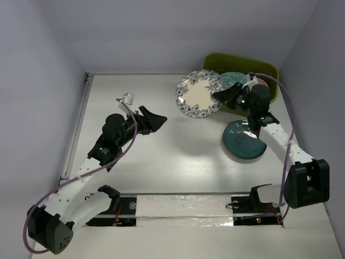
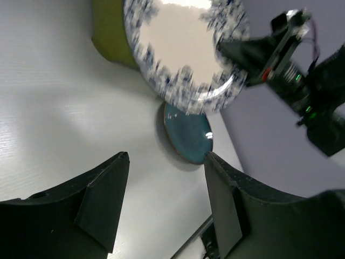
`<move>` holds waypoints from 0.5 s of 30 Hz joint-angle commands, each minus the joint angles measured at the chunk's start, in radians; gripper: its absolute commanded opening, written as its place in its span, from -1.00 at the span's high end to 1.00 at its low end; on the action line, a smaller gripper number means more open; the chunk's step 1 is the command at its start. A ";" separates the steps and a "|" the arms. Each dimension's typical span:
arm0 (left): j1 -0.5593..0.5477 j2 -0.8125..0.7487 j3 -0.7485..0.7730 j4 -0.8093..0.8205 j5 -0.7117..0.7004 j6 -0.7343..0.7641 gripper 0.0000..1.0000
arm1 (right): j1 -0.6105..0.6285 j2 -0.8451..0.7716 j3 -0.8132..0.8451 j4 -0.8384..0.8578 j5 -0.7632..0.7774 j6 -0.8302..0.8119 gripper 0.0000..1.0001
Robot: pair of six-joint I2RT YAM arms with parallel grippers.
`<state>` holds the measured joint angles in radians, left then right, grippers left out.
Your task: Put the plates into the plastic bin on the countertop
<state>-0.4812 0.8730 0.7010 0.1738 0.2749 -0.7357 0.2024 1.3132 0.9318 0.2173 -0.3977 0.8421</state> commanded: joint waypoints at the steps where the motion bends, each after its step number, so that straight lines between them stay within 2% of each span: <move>1: -0.094 0.012 0.025 -0.089 -0.175 0.093 -0.08 | -0.159 -0.022 0.171 0.070 0.031 0.031 1.00; 8: -0.287 0.194 0.055 -0.024 -0.241 0.065 0.00 | -0.345 0.150 0.338 -0.054 0.011 -0.003 1.00; 15: -0.431 0.362 0.120 0.010 -0.322 0.064 0.04 | -0.417 0.345 0.547 -0.214 0.036 -0.049 1.00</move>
<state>-0.8772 1.2041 0.7555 0.1253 0.0082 -0.6846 -0.1970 1.6562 1.3708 -0.0177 -0.3370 0.7956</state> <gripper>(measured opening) 0.485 0.232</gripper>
